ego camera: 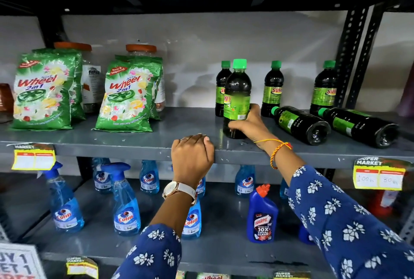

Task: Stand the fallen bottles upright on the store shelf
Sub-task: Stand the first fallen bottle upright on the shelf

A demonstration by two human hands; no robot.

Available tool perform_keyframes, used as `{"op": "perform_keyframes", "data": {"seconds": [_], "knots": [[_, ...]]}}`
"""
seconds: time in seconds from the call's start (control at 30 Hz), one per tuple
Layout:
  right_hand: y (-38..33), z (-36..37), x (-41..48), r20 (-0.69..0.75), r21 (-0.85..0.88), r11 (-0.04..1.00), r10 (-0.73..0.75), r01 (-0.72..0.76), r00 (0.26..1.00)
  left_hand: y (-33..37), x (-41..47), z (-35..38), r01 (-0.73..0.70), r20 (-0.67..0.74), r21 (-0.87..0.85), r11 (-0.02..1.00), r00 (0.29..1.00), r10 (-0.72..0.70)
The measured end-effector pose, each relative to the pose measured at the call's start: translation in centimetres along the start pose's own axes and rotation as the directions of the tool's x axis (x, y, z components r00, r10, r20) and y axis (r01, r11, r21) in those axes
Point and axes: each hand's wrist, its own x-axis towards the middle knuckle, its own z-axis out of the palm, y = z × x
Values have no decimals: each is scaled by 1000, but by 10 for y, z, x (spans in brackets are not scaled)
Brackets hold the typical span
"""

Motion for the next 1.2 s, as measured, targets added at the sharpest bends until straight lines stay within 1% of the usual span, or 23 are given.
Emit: {"op": "perform_keyframes", "data": {"seconds": [0.07,0.17,0.37,0.47,0.67,0.73,0.87,1.0,1.2], "knots": [[1,0,1,14,36,999,-22,21,1000,0,0,0,1,1,3,1000,1000,-1],[5,1,4,8,-10,998,-57,57,998,0,0,0,1,0,1,1000,1000,-1],[5,-1,5,43,107,994,-31,26,999,1,0,0,2,-8,-4,1000,1000,-2],[7,-1,6,27,88,996,-28,25,999,1,0,1,2,-7,-5,1000,1000,-2],[6,-4,4,43,122,992,-11,6,999,1,-1,2,2,-27,-1,1000,1000,-2],[7,-2,5,22,96,995,-11,9,1000,1,-1,2,2,-35,-7,1000,999,-3],[8,1,6,33,69,998,-17,15,999,0,-2,3,-4,-46,-12,1000,999,3],[5,-1,4,-1,126,992,18,-17,1000,0,-1,4,-13,-63,-15,1000,998,12],[1,-4,-4,-45,-58,998,-12,9,999,1,0,3,-19,-67,0,1000,998,19]]}}
